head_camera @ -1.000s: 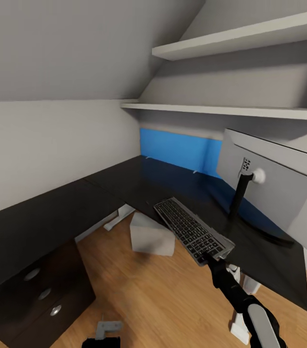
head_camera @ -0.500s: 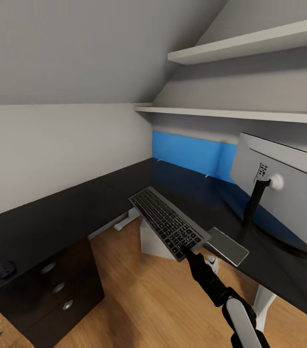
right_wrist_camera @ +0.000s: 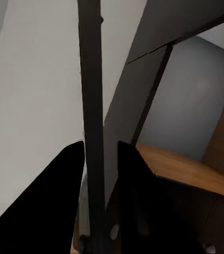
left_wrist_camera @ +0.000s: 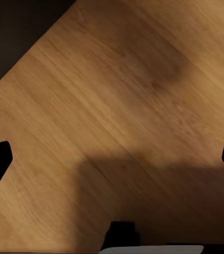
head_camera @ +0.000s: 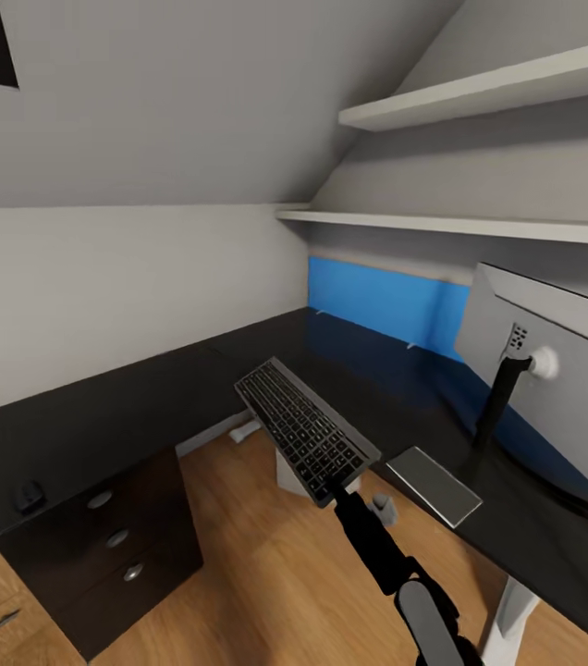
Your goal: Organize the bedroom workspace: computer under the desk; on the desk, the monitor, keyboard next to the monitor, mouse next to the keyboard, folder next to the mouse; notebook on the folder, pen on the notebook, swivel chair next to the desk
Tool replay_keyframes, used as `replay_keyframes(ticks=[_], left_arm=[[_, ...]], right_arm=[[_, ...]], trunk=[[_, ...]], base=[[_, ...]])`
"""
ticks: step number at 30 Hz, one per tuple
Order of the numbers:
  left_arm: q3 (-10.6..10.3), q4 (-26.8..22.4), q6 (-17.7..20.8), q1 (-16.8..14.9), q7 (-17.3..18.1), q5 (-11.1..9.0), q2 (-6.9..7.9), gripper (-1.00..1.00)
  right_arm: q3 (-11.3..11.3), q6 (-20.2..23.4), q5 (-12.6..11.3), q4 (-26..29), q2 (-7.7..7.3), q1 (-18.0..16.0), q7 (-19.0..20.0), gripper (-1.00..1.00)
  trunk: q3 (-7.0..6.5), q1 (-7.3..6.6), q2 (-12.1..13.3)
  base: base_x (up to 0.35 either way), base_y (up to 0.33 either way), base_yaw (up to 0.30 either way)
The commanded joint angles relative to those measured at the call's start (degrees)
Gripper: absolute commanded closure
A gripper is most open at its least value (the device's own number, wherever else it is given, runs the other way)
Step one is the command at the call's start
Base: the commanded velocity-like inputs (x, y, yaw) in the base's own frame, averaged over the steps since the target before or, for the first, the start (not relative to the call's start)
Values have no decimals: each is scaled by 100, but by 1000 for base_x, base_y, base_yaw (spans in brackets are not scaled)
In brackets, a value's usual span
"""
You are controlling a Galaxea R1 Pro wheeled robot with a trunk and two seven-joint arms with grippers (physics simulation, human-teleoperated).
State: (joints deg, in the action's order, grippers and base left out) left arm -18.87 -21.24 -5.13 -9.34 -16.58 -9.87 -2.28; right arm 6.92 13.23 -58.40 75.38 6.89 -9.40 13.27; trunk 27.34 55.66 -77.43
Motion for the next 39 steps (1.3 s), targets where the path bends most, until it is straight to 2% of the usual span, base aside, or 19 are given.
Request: replay_keyframes(ticks=[1, 3, 6, 8, 11, 16, 23, 24, 29, 39], left_arm=[[-48, 9, -28, -6, -39, -63, 6, -100], [-48, 12, -30, -6, -39, -65, 8, -100], [-47, 13, -56, -6, -39, -67, 8, -100], [-44, 17, -268, -6, -39, -72, 9, -100], [-30, 21, -565, -5, -39, -83, 15, -100], [-22, 23, -731, -6, -39, -85, 17, -100], [-20, 23, -768, -6, -39, -93, 17, -100], [-20, 23, -769, -6, -44, -88, 17, -100], [-21, 30, -763, -6, -41, -85, 11, -100], [-21, 32, -761, -6, -43, -85, 9, -100]], right_arm=[[24, -29, -35, -63, 3, -2, 19, 100], [87, -81, -4, -168, 8, -1, 18, 100], [321, -162, 23, -276, 12, -1, 18, 100], [521, -411, 29, -320, 8, -1, 18, 100], [604, -609, 30, -354, 6, -1, 18, 100], [631, -695, 29, -368, -2, -1, 14, 100], [627, -723, 12, -372, -27, -1, 16, 100], [618, -902, 5, -375, -28, -1, 12, 100], [632, -1184, 12, -441, -22, -1, 1, 100], [640, -1215, 22, -458, -18, -1, 16, 100]], trunk=[[-2, 0, -3], [-15, 0, -3], [-36, 0, -3], [-50, 0, -3], [-70, 0, -3], [-101, 0, -3], [-111, 0, -3], [-116, 0, -3], [-149, 0, -3], [-221, 0, -3]], base=[[0, -261, 185], [0, -201, 186], [0, -83, 188], [0, -23, 192], [0, -10, 193], [0, -2, 180], [0, 0, 38], [0, 0, 126], [0, 0, 155], [0, 0, 169]])
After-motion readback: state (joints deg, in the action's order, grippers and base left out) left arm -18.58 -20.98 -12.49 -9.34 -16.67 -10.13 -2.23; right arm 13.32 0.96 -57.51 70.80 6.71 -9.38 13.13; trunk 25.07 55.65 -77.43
